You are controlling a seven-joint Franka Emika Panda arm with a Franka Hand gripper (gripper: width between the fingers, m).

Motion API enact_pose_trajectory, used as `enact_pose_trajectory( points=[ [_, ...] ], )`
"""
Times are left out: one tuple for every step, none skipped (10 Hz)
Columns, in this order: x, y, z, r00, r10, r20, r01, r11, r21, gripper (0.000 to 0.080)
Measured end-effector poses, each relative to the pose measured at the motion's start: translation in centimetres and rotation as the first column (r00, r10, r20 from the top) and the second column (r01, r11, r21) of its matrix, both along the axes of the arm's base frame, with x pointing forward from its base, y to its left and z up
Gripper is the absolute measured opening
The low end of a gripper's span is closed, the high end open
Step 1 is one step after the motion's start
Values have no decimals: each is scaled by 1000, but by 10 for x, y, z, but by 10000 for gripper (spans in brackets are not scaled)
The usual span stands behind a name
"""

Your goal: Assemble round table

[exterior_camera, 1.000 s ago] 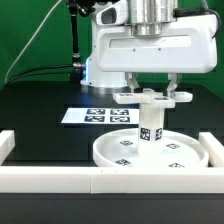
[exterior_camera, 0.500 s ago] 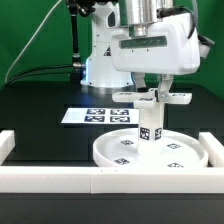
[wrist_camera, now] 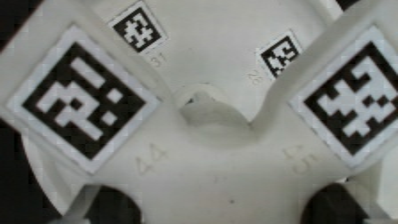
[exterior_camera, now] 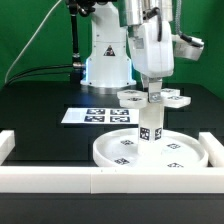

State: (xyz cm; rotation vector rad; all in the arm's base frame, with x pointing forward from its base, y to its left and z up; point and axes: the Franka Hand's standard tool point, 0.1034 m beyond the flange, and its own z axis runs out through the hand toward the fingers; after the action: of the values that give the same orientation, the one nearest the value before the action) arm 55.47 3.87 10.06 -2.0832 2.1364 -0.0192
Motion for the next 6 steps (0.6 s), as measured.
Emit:
enact_pose_trajectory(
  points=[
    [0, 0, 0, 1000, -18, 0, 18, 1000, 4, 442],
    [0, 1, 0, 992, -123, -11, 123, 992, 18, 442],
    [0, 1, 1, 977, -214, -20, 215, 976, 24, 442],
    [0, 1, 1, 956, -293, -29, 294, 955, 30, 442],
    [0, 1, 0, 921, -386, -42, 388, 921, 40, 442],
    [0, 0, 0, 893, -446, -54, 449, 892, 50, 442]
  ],
)
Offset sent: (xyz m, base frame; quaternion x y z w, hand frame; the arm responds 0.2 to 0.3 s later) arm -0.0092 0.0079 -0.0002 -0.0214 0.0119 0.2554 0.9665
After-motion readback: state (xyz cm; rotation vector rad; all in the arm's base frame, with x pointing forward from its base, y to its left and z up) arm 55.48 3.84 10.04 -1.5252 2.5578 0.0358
